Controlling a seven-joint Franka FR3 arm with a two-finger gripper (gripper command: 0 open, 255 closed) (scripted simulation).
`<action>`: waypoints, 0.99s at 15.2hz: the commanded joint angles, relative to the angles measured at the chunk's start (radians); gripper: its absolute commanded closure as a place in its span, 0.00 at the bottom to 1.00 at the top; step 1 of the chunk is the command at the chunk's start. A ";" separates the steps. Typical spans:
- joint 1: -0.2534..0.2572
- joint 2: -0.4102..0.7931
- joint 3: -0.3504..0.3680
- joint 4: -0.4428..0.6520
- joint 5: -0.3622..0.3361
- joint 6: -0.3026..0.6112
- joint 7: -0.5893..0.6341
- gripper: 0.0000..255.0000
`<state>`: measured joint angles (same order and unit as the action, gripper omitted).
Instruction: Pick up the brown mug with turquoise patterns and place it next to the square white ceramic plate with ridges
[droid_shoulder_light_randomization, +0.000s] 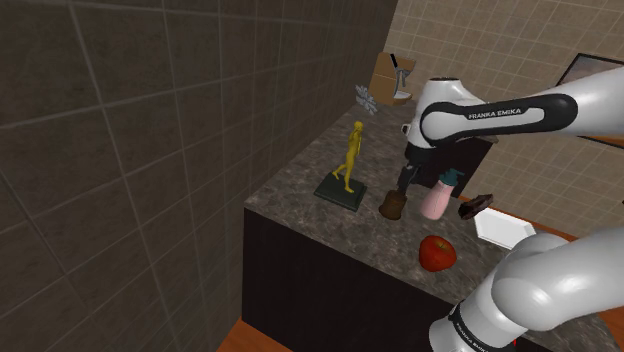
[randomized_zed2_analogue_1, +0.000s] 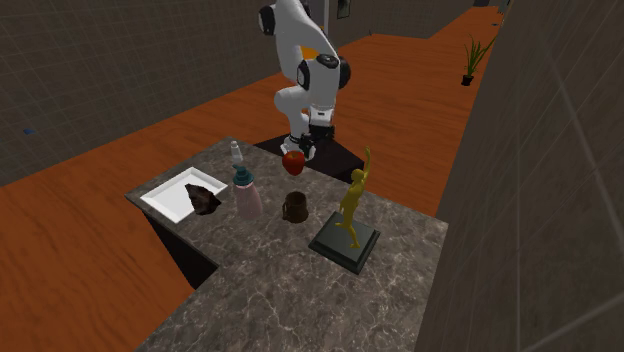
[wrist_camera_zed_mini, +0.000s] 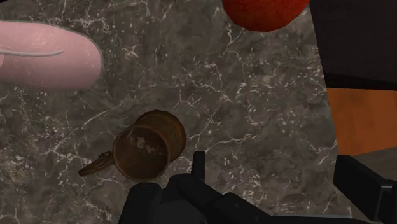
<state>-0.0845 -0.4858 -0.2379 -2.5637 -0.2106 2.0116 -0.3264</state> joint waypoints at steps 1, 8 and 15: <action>-0.007 0.064 -0.032 0.003 -0.007 0.067 -0.033 0.00; -0.015 0.336 -0.132 0.074 0.033 0.279 -0.168 0.00; -0.023 0.490 -0.160 0.099 0.095 0.404 -0.245 0.00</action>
<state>-0.1060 -0.0104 -0.3956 -2.4619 -0.1215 2.3987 -0.5652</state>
